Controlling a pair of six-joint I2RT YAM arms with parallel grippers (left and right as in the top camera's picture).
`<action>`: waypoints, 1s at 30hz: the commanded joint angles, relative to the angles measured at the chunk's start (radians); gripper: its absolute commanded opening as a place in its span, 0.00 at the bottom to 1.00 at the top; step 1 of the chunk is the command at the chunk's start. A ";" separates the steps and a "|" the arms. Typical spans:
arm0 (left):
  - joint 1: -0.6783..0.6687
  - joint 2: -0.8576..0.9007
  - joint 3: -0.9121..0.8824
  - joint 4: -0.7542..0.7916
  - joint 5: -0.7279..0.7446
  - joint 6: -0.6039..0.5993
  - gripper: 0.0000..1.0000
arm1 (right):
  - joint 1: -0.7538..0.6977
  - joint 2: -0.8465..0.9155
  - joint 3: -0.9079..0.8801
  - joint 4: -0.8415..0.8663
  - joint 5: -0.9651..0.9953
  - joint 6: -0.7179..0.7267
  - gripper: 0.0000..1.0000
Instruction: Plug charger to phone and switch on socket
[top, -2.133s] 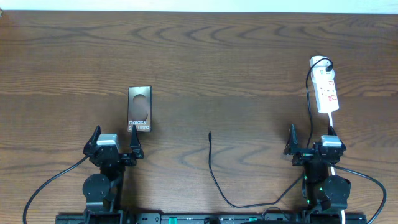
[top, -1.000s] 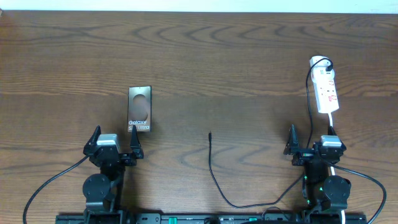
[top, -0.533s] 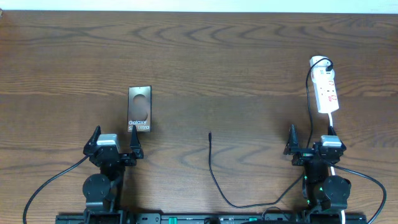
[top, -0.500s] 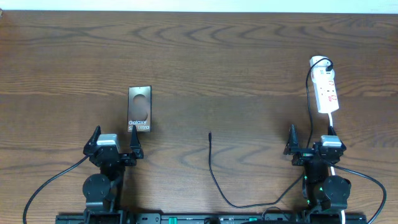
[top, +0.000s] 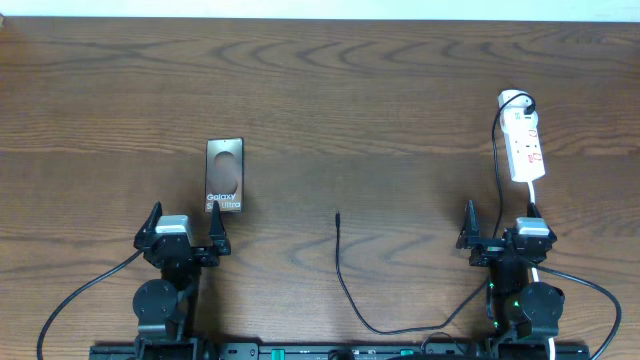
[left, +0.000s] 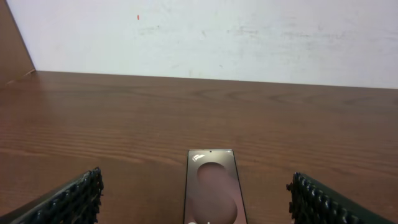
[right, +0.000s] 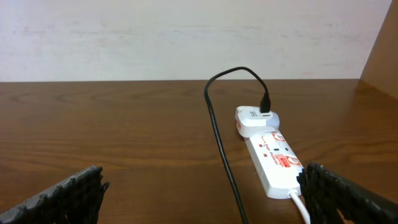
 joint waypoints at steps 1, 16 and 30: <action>0.005 -0.006 -0.019 -0.024 0.006 -0.004 0.94 | 0.006 -0.005 -0.001 -0.005 -0.009 -0.015 0.99; 0.005 0.005 0.029 0.051 0.006 -0.004 0.94 | 0.006 -0.005 -0.001 -0.005 -0.009 -0.015 0.99; 0.005 0.486 0.352 0.040 0.008 -0.003 0.94 | 0.006 -0.005 -0.001 -0.005 -0.009 -0.015 0.99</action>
